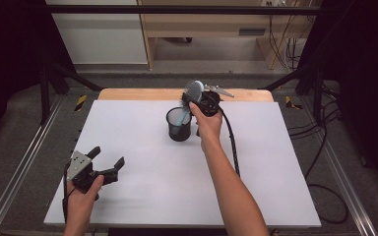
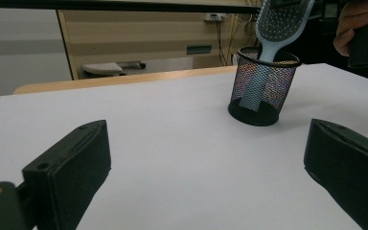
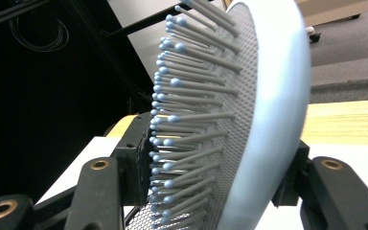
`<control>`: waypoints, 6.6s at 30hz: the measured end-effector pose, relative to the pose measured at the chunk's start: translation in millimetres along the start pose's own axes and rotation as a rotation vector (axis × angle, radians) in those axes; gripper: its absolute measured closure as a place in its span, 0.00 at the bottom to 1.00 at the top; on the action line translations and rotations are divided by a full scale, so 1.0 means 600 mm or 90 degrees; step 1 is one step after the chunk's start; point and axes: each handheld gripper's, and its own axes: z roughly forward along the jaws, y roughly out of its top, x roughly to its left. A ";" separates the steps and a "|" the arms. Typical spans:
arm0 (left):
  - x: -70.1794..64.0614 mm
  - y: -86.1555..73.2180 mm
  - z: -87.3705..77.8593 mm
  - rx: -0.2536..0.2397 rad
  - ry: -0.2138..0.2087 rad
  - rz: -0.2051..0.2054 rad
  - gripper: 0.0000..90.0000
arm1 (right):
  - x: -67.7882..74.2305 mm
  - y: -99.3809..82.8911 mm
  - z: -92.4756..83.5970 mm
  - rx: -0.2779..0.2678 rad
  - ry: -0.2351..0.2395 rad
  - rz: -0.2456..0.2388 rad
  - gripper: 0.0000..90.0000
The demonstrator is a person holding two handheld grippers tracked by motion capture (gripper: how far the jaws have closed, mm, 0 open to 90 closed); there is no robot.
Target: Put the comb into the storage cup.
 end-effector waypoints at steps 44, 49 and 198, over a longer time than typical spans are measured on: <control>0.002 0.000 0.000 -0.001 0.003 -0.001 0.03 | 0.005 0.011 -0.021 0.042 -0.043 -0.068 0.07; 0.002 0.000 0.000 -0.001 0.003 -0.001 0.03 | 0.005 0.016 -0.028 0.042 -0.044 -0.089 0.06; 0.065 0.002 -0.047 -0.064 0.045 -0.038 0.02 | -0.080 0.097 -0.296 -0.122 -0.042 -0.249 0.03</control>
